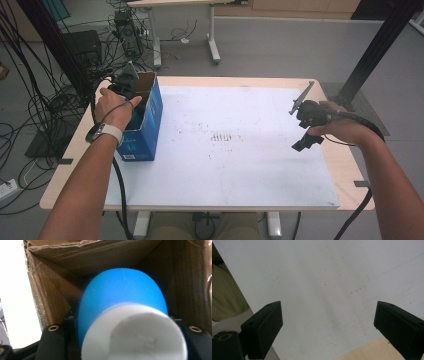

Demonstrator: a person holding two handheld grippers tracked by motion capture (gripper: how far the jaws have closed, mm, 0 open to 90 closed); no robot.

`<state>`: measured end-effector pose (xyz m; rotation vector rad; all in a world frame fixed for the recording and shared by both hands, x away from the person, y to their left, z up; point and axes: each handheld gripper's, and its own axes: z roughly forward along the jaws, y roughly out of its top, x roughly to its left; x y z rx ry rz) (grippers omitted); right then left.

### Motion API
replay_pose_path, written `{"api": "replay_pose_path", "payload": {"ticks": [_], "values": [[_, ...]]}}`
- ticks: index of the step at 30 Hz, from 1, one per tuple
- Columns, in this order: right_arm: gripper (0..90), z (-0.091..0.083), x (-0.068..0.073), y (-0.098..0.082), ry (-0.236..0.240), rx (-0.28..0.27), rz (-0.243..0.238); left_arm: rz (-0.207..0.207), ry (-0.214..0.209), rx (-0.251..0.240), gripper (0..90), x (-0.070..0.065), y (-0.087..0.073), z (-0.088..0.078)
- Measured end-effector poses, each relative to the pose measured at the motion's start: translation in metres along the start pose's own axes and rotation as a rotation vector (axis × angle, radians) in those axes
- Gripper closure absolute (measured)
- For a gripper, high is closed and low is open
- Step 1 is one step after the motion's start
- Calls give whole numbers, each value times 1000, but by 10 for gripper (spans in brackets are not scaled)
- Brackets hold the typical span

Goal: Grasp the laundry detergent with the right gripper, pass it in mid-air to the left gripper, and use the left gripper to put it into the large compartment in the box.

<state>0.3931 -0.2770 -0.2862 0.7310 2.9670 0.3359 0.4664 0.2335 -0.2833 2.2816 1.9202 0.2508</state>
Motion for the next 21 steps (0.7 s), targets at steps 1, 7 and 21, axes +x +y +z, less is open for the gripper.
{"api": "replay_pose_path", "payload": {"ticks": [1, 7, 21], "values": [[83, 0, 0, 0, 1, 0, -1, 3, 0, -1, 369, 0, 0, 0], [83, 2, 0, 2, 6, 4, -2, 8, -21, -15, 337, 2, -1, -1], [83, 3, 3, 6, 9, 5, -10, 27, -82, -40, 282, 6, -4, -9]]}}
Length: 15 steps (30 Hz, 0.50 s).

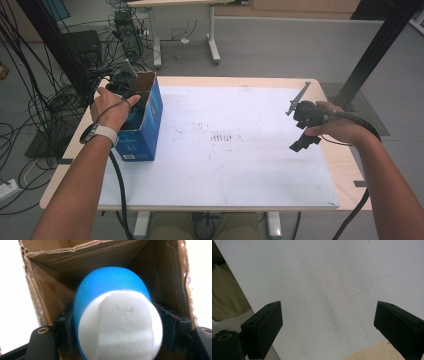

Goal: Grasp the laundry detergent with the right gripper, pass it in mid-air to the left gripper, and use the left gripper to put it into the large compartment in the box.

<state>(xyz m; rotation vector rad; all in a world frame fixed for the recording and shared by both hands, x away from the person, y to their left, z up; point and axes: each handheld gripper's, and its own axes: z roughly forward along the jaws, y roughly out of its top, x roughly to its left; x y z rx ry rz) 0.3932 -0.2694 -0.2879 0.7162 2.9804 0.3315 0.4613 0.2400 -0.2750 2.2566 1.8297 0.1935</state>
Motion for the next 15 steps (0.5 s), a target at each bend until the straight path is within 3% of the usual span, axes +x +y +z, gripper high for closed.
{"api": "replay_pose_path", "payload": {"ticks": [6, 9, 15], "values": [[83, 0, 2, 2, 3, 6, -10, -7, -8, -20, 269, -1, -1, -8], [83, 0, 2, 4, 2, 5, -9, -12, 1, -26, 203, -2, 0, -14], [83, -1, 4, 6, 1, 15, -19, -5, 6, -42, 180, -4, 0, -25]]}}
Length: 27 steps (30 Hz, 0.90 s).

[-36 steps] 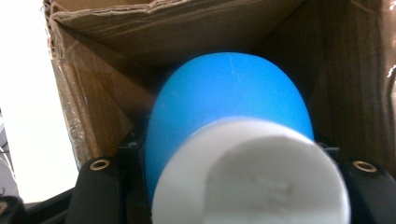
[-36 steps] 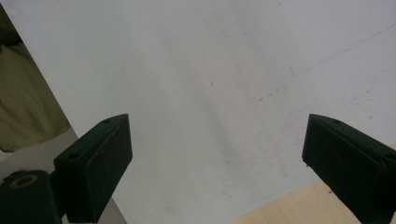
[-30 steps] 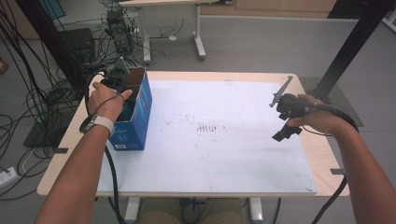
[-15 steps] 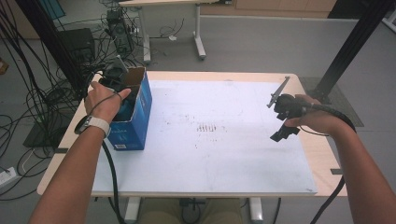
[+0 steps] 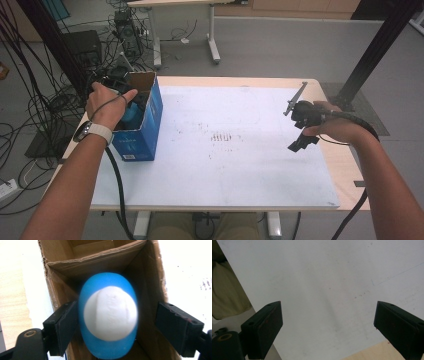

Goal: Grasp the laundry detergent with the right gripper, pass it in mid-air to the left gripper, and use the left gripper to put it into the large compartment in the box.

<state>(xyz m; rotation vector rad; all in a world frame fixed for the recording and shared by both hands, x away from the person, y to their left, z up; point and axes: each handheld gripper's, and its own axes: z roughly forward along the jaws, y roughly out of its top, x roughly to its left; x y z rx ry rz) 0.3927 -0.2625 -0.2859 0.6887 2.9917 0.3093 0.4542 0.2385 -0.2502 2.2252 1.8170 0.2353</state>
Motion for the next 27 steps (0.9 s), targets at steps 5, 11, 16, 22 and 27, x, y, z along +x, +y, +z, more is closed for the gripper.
{"api": "replay_pose_path", "payload": {"ticks": [5, 11, 16, 22, 27], "values": [[83, -1, 1, 0, -4, 7, -2, 21, 12, 11, 137, -3, 1, -11], [84, -3, 1, -2, -8, 13, 5, 66, 15, 1, 117, -11, 4, -27], [84, -7, 2, -5, -14, 17, 4, 120, -9, -13, 95, -22, 7, -44], [84, -10, 3, -9, -16, 13, 12, 217, -7, -50, 86, -40, 10, -70], [82, -13, 3, -10, -17, 11, 10, 303, -15, -72, 68, -54, 12, -88]]}}
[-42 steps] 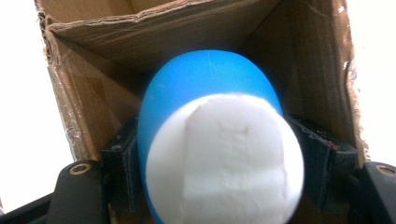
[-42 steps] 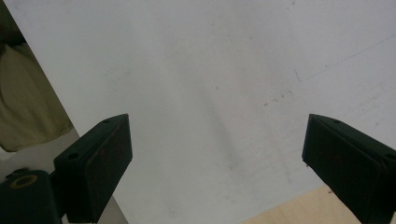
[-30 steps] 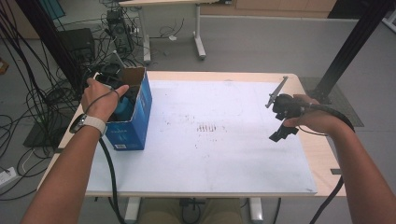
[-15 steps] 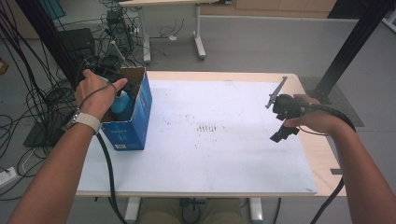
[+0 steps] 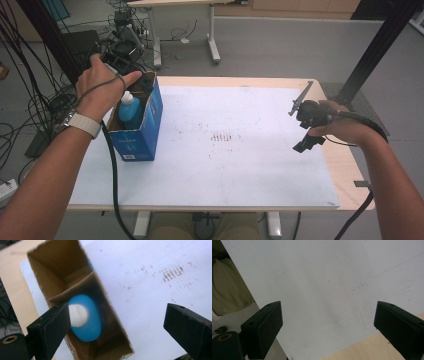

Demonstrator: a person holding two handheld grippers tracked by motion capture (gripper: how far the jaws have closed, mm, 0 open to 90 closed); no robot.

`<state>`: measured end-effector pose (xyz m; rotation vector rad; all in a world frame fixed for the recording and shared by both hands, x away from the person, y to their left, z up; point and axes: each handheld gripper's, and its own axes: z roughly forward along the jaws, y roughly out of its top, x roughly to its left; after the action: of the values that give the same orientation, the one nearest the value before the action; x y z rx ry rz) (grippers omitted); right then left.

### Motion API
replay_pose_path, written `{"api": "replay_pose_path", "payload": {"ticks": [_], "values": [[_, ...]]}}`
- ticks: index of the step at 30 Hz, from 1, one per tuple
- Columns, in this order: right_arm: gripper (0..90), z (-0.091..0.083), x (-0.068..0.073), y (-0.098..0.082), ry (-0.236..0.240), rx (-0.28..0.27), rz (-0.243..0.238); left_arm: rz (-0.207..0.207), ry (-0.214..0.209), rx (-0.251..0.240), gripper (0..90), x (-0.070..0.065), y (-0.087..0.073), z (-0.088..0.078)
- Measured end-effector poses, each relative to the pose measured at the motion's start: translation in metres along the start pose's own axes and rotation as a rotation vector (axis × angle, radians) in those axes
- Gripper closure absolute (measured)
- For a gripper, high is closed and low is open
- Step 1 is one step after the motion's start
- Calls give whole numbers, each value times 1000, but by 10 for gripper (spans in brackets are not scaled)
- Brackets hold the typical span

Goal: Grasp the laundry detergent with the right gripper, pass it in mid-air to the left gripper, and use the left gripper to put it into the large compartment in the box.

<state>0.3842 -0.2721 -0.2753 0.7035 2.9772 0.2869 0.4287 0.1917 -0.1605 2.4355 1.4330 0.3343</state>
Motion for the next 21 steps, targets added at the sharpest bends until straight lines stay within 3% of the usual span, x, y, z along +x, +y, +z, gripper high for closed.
{"api": "replay_pose_path", "payload": {"ticks": [6, 14, 18, 21], "values": [[82, -2, 0, -1, -1, -1, 5, 103, -20, -13, 65, -14, 5, -14], [82, -4, 1, 2, -4, 0, 5, 210, -50, -7, 62, -30, 6, -18], [82, -4, 1, 4, -4, 1, 4, 283, -75, 13, 51, -36, 5, -16], [82, -4, 2, 4, 0, 0, 4, 342, -117, 9, 49, -42, 4, -16]]}}
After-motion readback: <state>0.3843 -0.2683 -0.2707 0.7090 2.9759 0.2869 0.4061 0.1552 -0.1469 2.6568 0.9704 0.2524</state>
